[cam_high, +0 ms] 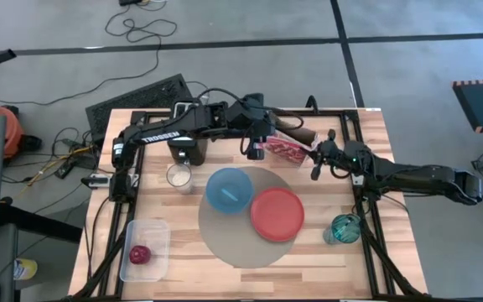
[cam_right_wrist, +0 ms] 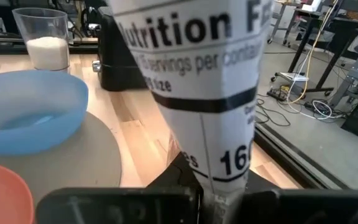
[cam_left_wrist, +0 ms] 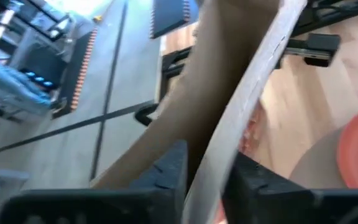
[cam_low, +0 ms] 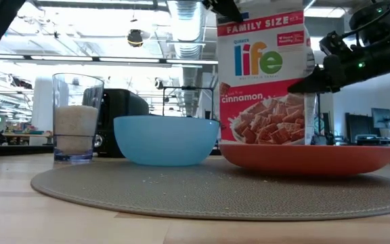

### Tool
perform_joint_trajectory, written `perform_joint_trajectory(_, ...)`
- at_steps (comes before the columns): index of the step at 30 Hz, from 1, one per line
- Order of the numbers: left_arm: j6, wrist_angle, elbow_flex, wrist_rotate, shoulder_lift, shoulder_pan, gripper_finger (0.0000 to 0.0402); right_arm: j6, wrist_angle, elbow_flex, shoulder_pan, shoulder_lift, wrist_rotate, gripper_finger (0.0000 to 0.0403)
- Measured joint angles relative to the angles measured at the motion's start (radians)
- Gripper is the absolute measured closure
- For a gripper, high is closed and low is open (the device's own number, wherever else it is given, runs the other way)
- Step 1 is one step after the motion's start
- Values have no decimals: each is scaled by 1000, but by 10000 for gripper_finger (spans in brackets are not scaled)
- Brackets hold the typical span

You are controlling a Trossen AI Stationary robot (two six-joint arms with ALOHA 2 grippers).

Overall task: Arrange a breakfast setting
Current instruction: Pour the cereal into the blue bowl

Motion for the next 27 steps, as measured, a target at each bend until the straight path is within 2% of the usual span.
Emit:
perform_joint_trajectory(8, -90, -87, 29, -46, -137, -28, 205, 10, 5, 3, 0, -19, 0, 379)
perform_joint_trajectory(14, -269, -244, -36, -55, -237, -23, 165, 17, -45, 53, 20, -70, 0, 378)
perform_joint_trajectory(19, -331, -160, -269, -55, -327, -40, 168, 17, -57, 94, 65, -105, -4, 378)
perform_joint_trajectory(23, -362, 116, -545, -56, -426, -66, 174, 19, -104, 143, 105, -129, -12, 378)
perform_joint_trajectory(27, -362, 426, -818, -59, -520, -94, 177, 39, -136, 173, 152, -133, -68, 378)
